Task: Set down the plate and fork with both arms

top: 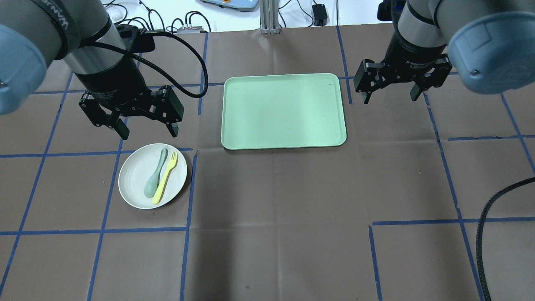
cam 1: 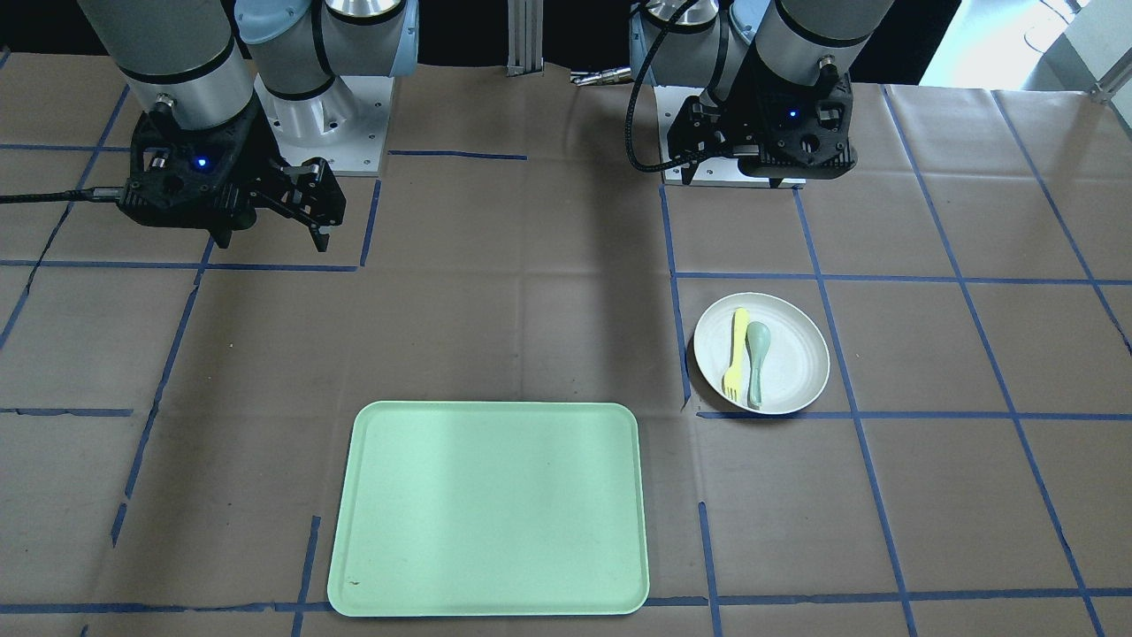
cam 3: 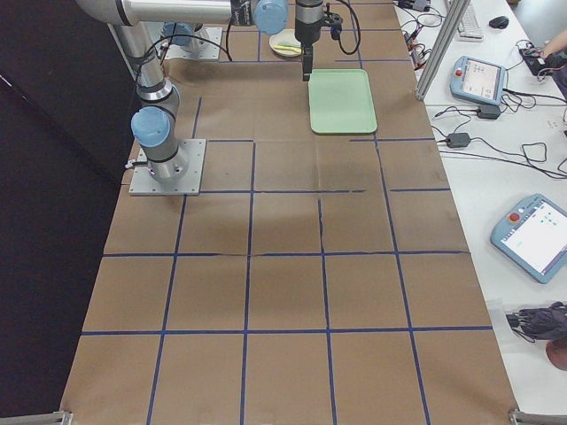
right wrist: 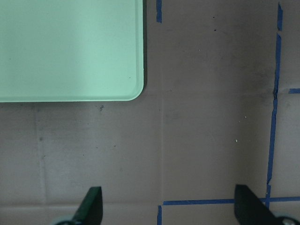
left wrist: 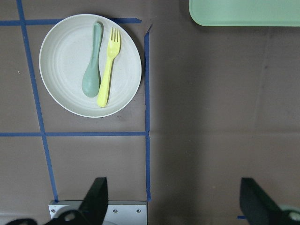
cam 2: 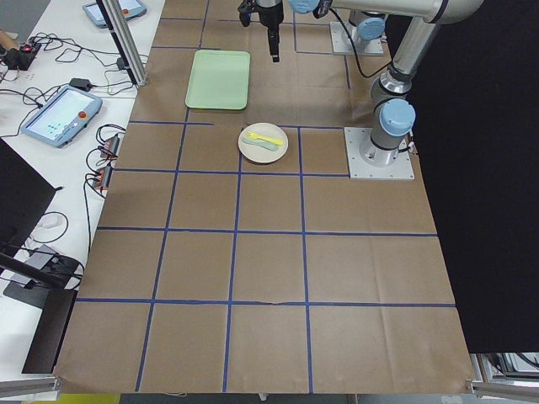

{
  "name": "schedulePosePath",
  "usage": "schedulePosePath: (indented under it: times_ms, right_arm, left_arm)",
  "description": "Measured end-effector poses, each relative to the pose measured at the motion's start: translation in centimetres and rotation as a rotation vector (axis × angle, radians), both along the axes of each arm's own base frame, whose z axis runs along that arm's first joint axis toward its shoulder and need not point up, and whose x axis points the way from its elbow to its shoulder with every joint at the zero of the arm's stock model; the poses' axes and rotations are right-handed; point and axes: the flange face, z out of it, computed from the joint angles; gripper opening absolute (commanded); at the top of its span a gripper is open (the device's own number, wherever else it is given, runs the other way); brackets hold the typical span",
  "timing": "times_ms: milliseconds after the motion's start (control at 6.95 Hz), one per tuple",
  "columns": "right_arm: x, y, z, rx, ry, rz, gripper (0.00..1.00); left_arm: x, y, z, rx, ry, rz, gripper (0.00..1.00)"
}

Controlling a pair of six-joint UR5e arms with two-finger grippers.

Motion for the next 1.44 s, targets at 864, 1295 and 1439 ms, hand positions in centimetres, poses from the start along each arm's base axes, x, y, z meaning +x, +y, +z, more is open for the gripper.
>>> schedulePosePath:
  times_ms: [864, 1295, 1439]
  right_arm:
    - [0.0, 0.0, 0.0, 0.000, 0.000, 0.000, 1.00]
    - [0.0, 0.0, 0.0, 0.000, 0.000, 0.000, 1.00]
    - [0.0, 0.0, 0.0, 0.001, 0.000, 0.000, 1.00]
  left_arm:
    - [16.5, -3.2, -15.2, -0.010, 0.150, -0.136, 0.99]
    - [24.1, -6.2, -23.9, 0.005, 0.228, -0.119, 0.98]
    - [25.5, -6.2, -25.6, 0.015, 0.259, -0.108, 0.98]
